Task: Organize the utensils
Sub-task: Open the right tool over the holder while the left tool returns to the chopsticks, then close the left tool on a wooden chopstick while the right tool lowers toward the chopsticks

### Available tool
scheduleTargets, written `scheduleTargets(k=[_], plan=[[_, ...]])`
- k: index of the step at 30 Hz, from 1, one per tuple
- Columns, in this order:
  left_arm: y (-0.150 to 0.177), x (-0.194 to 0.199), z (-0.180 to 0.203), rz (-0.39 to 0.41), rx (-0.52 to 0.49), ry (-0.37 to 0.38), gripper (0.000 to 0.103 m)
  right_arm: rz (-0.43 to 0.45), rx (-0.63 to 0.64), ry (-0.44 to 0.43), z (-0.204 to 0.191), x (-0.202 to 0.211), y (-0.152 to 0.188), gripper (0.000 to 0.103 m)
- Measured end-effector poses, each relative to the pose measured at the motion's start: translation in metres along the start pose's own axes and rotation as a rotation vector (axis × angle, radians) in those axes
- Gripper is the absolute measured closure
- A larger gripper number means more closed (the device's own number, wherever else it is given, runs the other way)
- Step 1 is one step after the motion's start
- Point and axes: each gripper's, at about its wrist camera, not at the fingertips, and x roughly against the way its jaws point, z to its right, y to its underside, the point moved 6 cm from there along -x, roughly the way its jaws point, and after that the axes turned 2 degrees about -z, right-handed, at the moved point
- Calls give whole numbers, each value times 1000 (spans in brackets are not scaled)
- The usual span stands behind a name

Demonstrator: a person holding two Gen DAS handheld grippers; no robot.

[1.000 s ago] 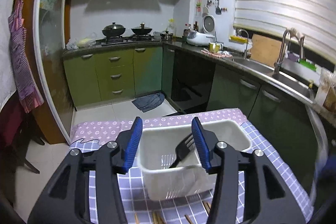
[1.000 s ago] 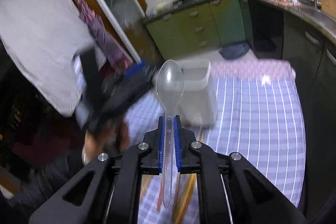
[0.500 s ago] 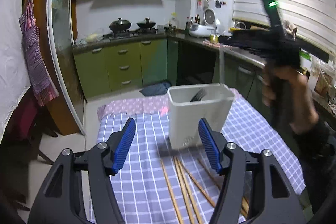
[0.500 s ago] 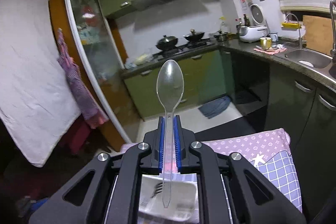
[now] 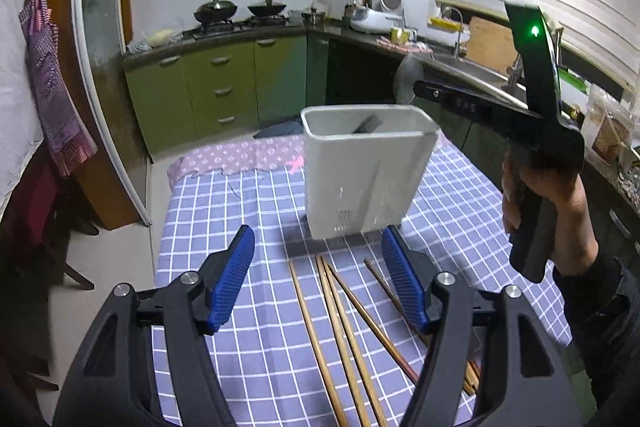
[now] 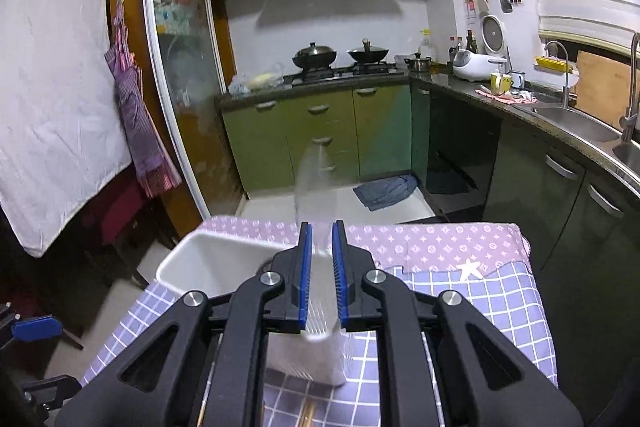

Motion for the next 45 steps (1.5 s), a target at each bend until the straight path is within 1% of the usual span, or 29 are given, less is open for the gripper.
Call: scheduleTargets(k=[1,2,5,7,9,10,12,13,15,16,17,18,21,23,25,26,28,30,34,36,38,45], plan=[[3,-2,1,-20,1,7,40,-7,3,-3,0,0,4,82],[4,-4,0,-36,2,11,40,-9,6,-2,0,2,8,75],[13,-11,-1,-92,10,18,40,-6,3,-7,2,13,16,74],[18,-15,-1,-125,14,17,39,8,-13,-27,3,29,19,74],[26,-22,-4,-184,31,29,39,7,-24,-23,5,47,25,71],[29,-26,-5,-209,40,34,39,-4,-33,-25,7,55,31,70],[36,-34,-9,-262,56,41,40,-40,-39,-19,10,69,48,64],[42,-41,-11,-298,62,39,40,-58,-38,-12,11,72,54,64],[48,-49,-14,-340,76,31,40,-111,-34,6,15,76,73,64],[53,-57,-17,-378,90,25,44,-150,-31,23,21,75,85,64],[56,-63,-18,-404,96,18,54,-203,-28,39,26,72,98,64],[61,-69,-21,-435,103,13,61,-244,-31,47,32,70,109,64],[73,-83,-20,-514,116,18,63,-344,-41,57,44,63,139,64],[78,-91,-17,-550,114,18,64,-407,-47,54,50,59,158,64],[82,-99,-15,-591,120,15,73,-442,-48,62,54,56,167,64],[86,-103,-14,-619,129,22,80,-449,-47,63,55,56,170,63],[91,-109,-11,-664,143,34,81,-460,-52,57,57,56,175,59],[93,-112,-10,-678,137,19,83,-463,-51,53,56,57,176,56],[91,-119,-11,-684,131,-15,84,-469,-55,47,55,56,172,56],[92,-122,-10,-696,127,-19,89,-473,-52,48,55,56,174,56],[93,-127,-9,-716,129,-21,92,-481,-54,45,56,52,174,56],[88,-132,-7,-726,131,-31,95,-498,-57,47,60,53,178,56]])
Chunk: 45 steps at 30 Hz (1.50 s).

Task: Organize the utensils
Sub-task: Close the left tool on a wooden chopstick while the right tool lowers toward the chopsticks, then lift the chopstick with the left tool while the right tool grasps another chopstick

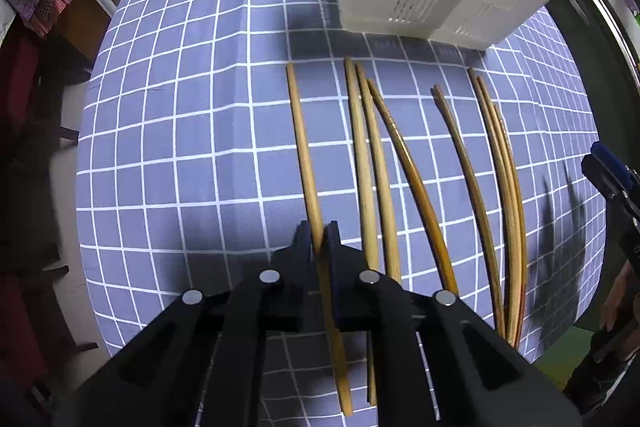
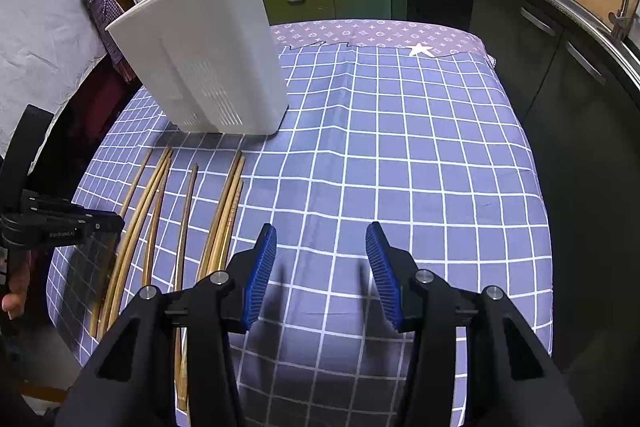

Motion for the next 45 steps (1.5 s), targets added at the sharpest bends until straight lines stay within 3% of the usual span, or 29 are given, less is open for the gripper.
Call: scheduleTargets(k=[9,19,21,24,32,45], plan=[[-2,19,-11,83,16,48,96,-89,25,-48,-11,-10,5,51],[23,99,-11,340,-36,49,96,-237,51,-116,-36,-28,6,51],[28,107,-10,380,-39,50,96,-284,47,-147,-42,-34,7,63],[40,121,-12,451,-48,45,96,-331,59,-154,-52,-41,8,73],[66,131,-14,575,-48,19,96,-391,84,-126,-72,-59,8,81],[78,134,-14,640,-68,9,96,-426,104,-84,-87,-69,9,84]])
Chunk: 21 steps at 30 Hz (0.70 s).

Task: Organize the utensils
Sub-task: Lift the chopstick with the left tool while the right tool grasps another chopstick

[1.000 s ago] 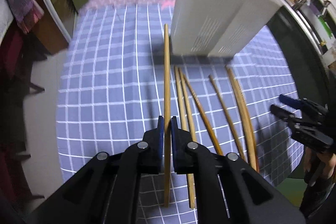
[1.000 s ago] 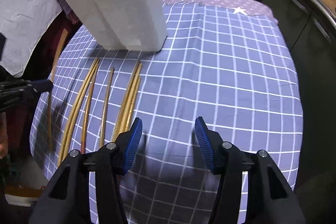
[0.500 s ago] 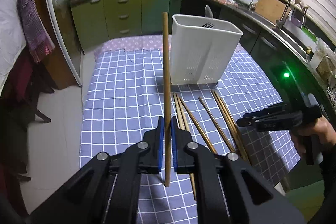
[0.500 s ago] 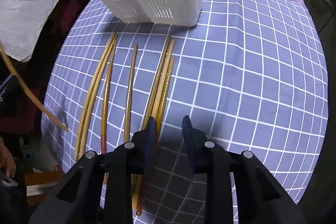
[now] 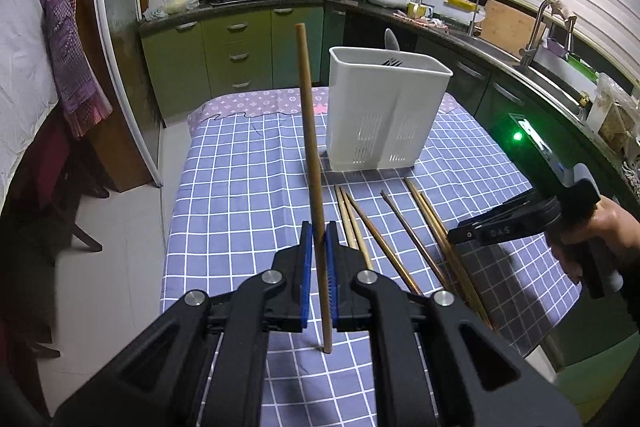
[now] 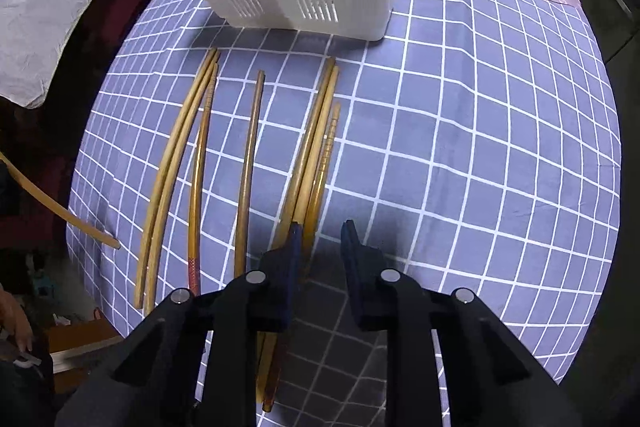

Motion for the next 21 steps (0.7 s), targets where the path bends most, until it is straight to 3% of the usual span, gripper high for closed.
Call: scheduleTargets(k=[8,14,21], plan=[[0,0,2,1,-21,-8,96,-39,13,38,-14,-8,-4,86],[0,0,4,2,-32,-11,96,-76,57,121,-33,-17,-12,87],[0,0,5,9,-34,-8,96,-42,55,131,-43,-20,-13,96]])
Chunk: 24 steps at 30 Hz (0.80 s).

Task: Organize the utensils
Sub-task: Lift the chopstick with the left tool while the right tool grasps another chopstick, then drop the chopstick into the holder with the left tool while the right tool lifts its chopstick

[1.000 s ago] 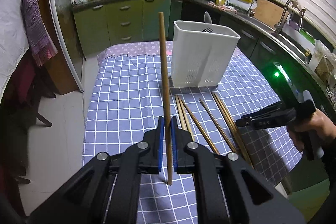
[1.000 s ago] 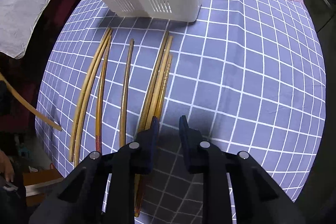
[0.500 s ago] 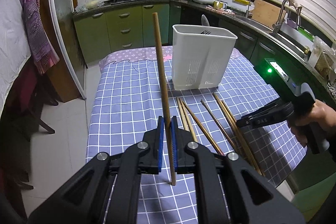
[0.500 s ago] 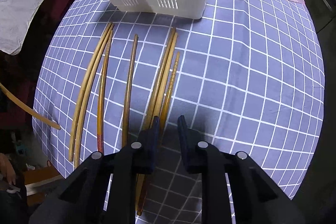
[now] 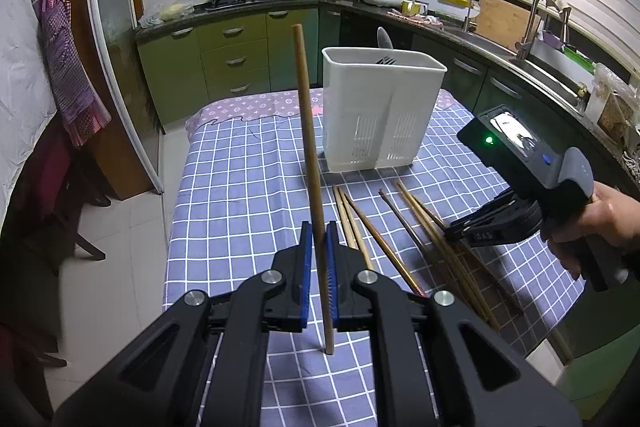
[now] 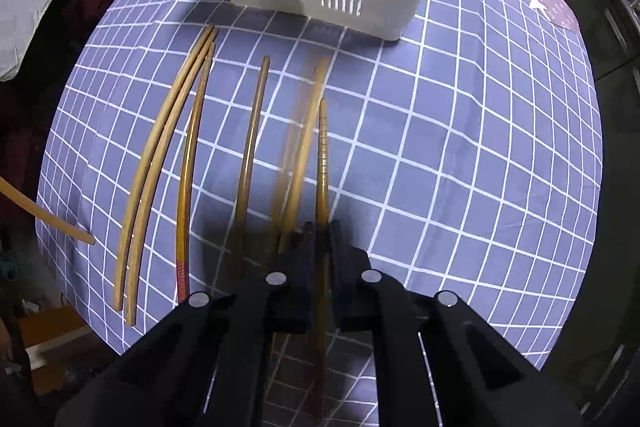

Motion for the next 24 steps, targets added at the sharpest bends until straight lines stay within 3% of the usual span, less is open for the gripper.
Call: scheduleTargets(k=[6,10,19,24], plan=[[1,0,-1,0,-1,-1,96,89,-3,-66,7,21,10,96],[2,0,-3,2,0,0,96,206,0,-111,5,54,19,96],[3,3,-4,15,-3,11,96,583,-19,-97,12,127,55,96],[2,3,-3,21,-12,15,96,626,-41,-108,27,133,69,96]])
